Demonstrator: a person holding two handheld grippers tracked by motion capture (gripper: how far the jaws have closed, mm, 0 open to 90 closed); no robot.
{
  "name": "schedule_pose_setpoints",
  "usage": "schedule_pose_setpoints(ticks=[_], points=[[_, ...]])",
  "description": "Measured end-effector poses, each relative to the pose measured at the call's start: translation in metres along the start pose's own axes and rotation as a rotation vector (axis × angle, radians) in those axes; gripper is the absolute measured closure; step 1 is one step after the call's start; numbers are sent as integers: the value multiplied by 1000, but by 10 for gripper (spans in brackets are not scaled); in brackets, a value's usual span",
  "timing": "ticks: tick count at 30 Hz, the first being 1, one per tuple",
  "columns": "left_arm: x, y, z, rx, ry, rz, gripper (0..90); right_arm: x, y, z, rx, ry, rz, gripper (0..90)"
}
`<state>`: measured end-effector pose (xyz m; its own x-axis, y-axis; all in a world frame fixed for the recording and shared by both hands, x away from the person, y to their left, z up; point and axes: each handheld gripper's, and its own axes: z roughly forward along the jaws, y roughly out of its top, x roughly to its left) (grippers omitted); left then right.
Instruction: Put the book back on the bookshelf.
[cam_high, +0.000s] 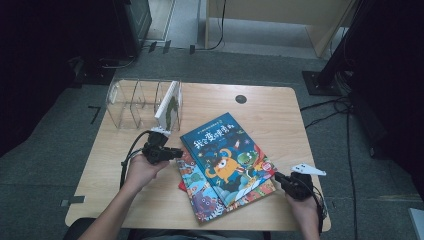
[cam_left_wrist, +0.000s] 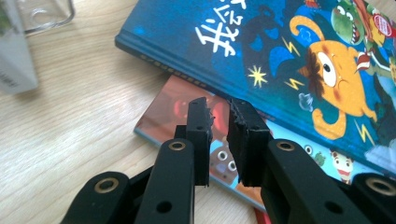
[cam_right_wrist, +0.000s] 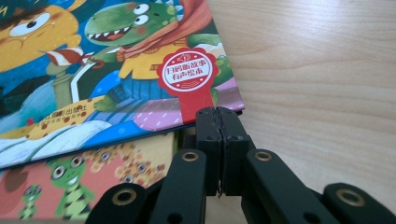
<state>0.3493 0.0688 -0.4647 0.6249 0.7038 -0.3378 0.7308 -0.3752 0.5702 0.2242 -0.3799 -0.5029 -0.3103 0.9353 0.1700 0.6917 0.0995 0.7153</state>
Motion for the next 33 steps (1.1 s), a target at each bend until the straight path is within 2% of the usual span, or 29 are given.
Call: schedule_pose_setpoints(ticks=[11, 15, 19, 20, 21, 25, 31, 32, 33], points=[[12, -11, -6, -11, 55, -18, 771, -13, 17, 16, 1, 10, 26, 900], [16, -17, -9, -18, 76, -20, 726, -17, 26, 24, -4, 9, 27, 900], [19, -19, -11, -21, 61, -32, 665, -21, 32, 30, -5, 16, 25, 900], [20, -19, -11, -23, 55, -31, 638, -22, 34, 32, -4, 19, 24, 900], [21, -20, -11, -27, 53, -27, 573, -24, 38, 35, -2, 18, 20, 900], [22, -21, -7, -41, 48, -21, 469, -27, 46, 42, 4, 15, 15, 900], [27, -16, 0, -47, 34, -29, 428, -32, 54, 50, 21, 1, 15, 900], [27, -15, 1, -48, 35, -26, 420, -33, 56, 54, 43, -7, 17, 900], [28, -12, 2, -47, 40, -19, 418, -33, 56, 54, 40, -6, 18, 900]])
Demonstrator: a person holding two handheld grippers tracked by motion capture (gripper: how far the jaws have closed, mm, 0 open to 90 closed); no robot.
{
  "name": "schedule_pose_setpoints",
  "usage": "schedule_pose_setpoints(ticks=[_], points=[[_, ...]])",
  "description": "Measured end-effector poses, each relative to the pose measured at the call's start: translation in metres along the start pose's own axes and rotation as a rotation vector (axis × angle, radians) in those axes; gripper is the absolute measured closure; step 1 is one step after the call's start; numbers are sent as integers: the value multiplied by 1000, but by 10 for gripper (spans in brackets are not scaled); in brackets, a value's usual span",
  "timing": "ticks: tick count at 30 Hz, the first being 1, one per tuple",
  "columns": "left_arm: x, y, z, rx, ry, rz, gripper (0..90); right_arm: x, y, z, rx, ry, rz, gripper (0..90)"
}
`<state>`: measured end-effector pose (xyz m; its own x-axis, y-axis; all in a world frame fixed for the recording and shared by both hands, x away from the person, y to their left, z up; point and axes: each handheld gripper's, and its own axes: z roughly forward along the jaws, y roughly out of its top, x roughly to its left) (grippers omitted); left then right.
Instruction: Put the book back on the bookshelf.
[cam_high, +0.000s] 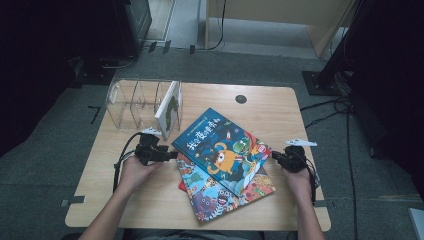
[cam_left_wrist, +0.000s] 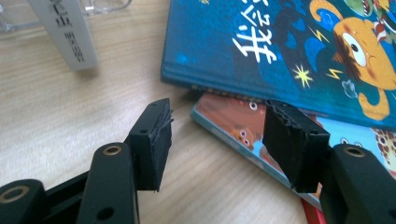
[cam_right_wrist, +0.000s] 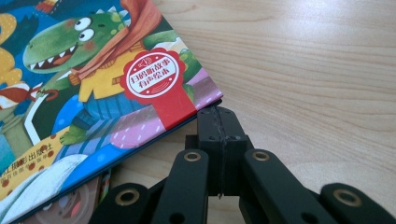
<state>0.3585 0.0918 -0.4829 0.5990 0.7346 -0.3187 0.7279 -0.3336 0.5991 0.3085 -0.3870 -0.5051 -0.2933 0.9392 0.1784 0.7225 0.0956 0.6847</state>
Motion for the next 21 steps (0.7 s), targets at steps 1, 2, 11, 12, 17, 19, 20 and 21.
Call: schedule_pose_setpoints(ticks=[1, 2, 11, 12, 17, 19, 20, 21], points=[[0, 0, 0, 0, 0, 0, 414, 0, 1, 0, 1, -1, 3, 900], [1, 1, 1, -6, 2, 1, 414, 0, 1, 0, 1, -1, 3, 900], [3, 11, 16, -12, 12, 7, 402, 3, 0, -2, 1, 6, 3, 900], [3, 12, 17, -10, 14, 9, 402, 3, -1, -2, -1, 7, 4, 900], [4, 13, 16, 0, 9, -9, 427, 4, -1, -3, -4, 16, 8, 900], [4, 13, 15, 12, 3, -31, 444, 4, -1, -4, -11, 23, 8, 900], [3, 13, 14, 18, 1, -31, 477, 5, -1, -4, -19, 27, 9, 900], [3, 12, 13, 24, -4, -24, 477, 5, -1, -4, -19, 27, 9, 900]])
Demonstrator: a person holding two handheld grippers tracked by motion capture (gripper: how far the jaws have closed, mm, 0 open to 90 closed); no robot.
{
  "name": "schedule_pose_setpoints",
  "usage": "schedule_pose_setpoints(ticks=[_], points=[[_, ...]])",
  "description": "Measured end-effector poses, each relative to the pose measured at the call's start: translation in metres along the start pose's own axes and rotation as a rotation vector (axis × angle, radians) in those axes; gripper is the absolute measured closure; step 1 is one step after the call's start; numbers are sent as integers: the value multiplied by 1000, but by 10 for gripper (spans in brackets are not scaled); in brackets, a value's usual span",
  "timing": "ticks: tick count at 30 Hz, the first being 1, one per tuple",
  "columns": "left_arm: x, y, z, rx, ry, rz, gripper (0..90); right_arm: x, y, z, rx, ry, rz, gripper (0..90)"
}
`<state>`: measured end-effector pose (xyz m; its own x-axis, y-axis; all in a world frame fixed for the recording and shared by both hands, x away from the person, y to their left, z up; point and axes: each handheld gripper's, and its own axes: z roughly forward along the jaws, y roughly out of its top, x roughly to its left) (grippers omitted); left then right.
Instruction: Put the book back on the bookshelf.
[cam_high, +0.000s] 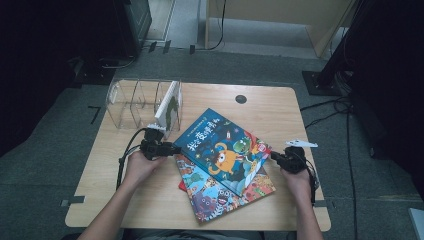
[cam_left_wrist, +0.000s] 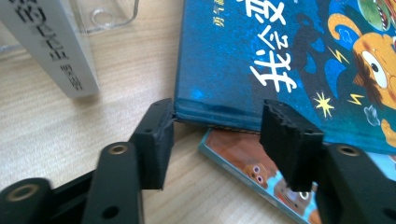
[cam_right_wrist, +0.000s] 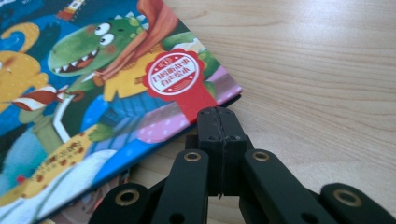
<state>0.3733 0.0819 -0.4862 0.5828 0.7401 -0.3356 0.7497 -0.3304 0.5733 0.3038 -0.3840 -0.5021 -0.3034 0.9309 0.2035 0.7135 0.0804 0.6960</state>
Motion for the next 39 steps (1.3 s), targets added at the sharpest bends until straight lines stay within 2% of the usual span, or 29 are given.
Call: schedule_pose_setpoints(ticks=[3, 11, 27, 32, 39], points=[[-5, -4, -3, 3, -15, 16, 501, 1, 1, 0, -10, 3, -3, 900], [-19, -11, -9, 21, -25, 54, 500, -1, 2, 2, -13, 11, 2, 900], [-40, -30, -18, 56, -42, 55, 496, -1, 8, 7, -17, 24, -4, 900], [-47, -35, -22, 60, -60, 59, 496, 0, 12, 11, -9, 35, -9, 900], [-53, -42, -27, 89, -81, 30, 484, 3, 17, 17, 1, 51, -22, 900]])
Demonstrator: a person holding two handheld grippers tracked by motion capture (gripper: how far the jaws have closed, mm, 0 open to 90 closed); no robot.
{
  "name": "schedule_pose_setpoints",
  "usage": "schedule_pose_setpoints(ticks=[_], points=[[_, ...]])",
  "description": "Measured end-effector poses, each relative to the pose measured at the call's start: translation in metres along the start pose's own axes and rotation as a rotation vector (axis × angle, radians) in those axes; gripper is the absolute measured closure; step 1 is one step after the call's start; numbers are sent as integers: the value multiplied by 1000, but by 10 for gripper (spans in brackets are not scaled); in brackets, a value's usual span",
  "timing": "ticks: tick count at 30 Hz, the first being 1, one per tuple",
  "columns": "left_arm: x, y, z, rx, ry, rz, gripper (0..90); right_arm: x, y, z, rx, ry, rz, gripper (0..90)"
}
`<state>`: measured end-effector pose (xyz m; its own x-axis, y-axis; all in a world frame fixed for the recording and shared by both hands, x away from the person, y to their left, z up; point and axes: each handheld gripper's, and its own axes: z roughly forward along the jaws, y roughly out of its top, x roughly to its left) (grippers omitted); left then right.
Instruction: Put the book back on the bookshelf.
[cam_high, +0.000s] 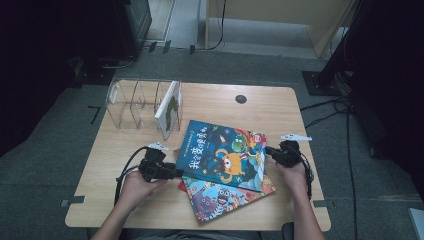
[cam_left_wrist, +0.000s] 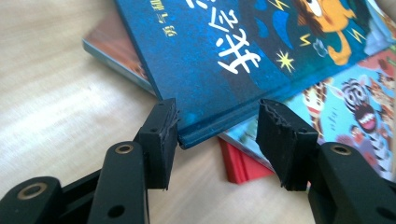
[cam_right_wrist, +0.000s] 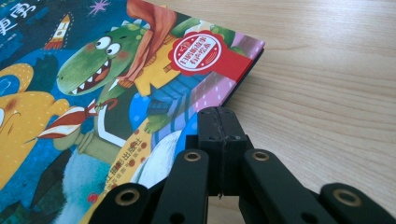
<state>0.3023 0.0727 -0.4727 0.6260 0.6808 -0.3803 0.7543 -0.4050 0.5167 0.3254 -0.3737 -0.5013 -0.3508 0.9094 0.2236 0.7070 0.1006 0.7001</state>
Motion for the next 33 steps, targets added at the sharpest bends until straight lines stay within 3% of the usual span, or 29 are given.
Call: schedule_pose_setpoints(ticks=[6, 10, 19, 33], points=[[-2, -5, -4, 7, -7, 8, 484, 4, 3, 5, 7, 18, -14, 900], [5, -4, -4, 7, 48, -1, 434, 8, 5, 7, 14, 7, -32, 900], [22, 1, -5, -62, 38, -55, 365, 13, 7, 11, 15, 21, -48, 900], [36, 22, 9, -50, 45, -69, 362, 18, 5, 9, 24, 28, -76, 900]])
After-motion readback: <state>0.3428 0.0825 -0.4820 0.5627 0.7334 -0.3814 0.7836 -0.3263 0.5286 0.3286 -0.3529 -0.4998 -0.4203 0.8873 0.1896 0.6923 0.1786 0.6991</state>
